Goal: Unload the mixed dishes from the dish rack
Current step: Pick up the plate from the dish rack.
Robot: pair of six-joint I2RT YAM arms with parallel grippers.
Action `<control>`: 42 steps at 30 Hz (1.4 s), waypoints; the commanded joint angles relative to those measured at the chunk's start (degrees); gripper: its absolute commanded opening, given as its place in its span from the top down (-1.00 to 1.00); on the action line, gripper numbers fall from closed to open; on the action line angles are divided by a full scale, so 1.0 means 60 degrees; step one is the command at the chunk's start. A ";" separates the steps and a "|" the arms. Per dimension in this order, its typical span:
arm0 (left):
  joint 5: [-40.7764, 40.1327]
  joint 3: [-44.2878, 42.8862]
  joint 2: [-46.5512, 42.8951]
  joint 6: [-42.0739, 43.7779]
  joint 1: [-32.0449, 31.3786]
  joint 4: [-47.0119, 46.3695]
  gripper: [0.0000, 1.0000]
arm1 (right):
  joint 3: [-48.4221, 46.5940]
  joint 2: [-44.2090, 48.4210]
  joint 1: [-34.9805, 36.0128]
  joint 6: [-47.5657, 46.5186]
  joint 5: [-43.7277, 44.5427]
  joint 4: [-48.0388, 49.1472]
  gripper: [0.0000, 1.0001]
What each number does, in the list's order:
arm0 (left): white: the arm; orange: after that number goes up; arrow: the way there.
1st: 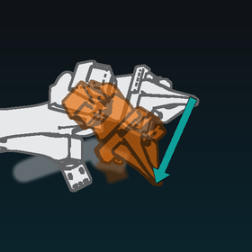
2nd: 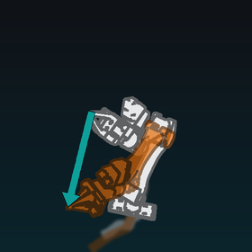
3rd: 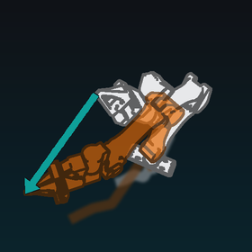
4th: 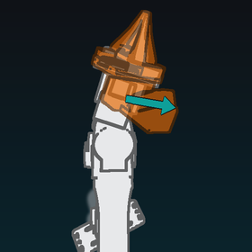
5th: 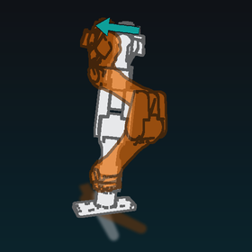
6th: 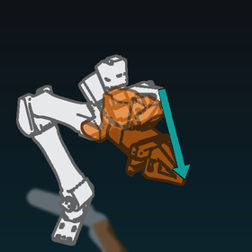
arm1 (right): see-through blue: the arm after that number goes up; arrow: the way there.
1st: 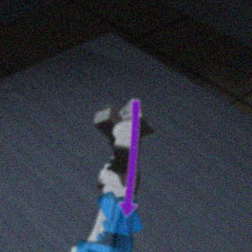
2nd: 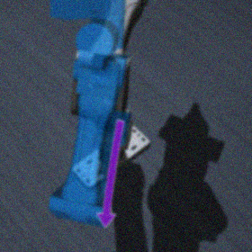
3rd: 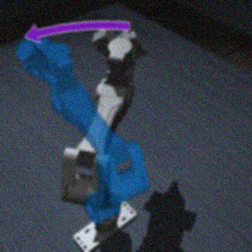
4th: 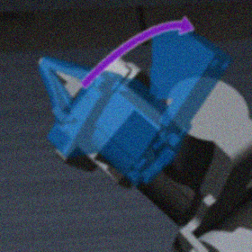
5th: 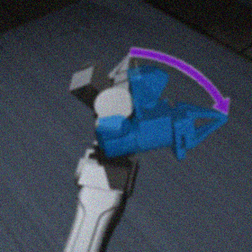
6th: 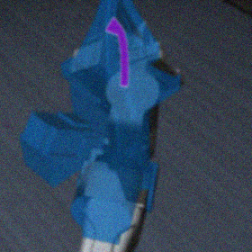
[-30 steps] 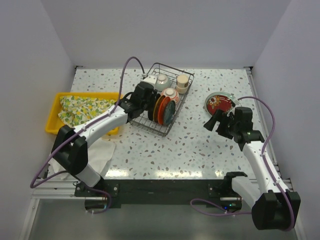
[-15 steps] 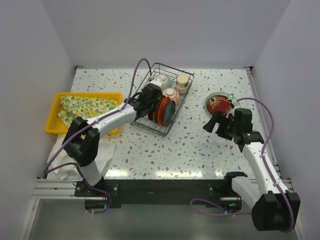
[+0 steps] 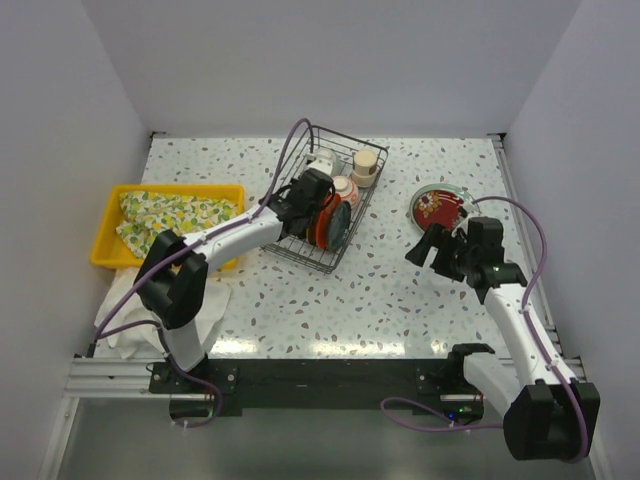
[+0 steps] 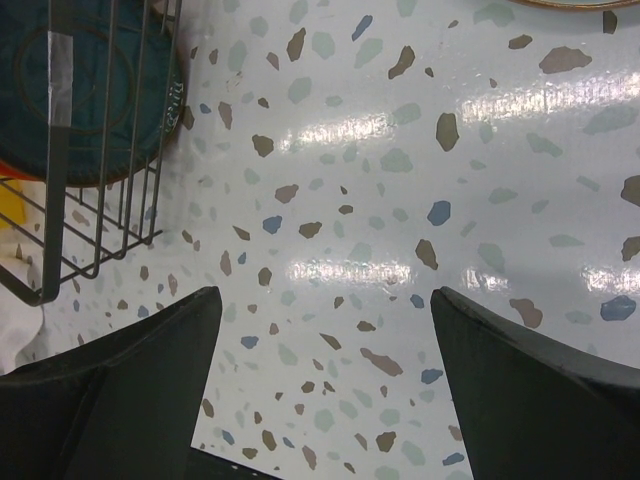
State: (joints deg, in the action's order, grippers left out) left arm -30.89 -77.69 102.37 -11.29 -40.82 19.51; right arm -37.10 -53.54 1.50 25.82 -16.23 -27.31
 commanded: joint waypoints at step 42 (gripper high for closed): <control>0.6201 0.1214 -0.4523 -0.3125 0.1149 -0.1595 1.00 | -0.0130 -0.0437 0.0322 0.2081 -0.3930 0.4345 -0.75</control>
State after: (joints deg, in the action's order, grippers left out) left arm -6.81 -72.64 75.53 -23.33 -33.87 16.95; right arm -37.04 -55.92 2.72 34.13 -35.88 -8.93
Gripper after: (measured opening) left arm 0.143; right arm 0.888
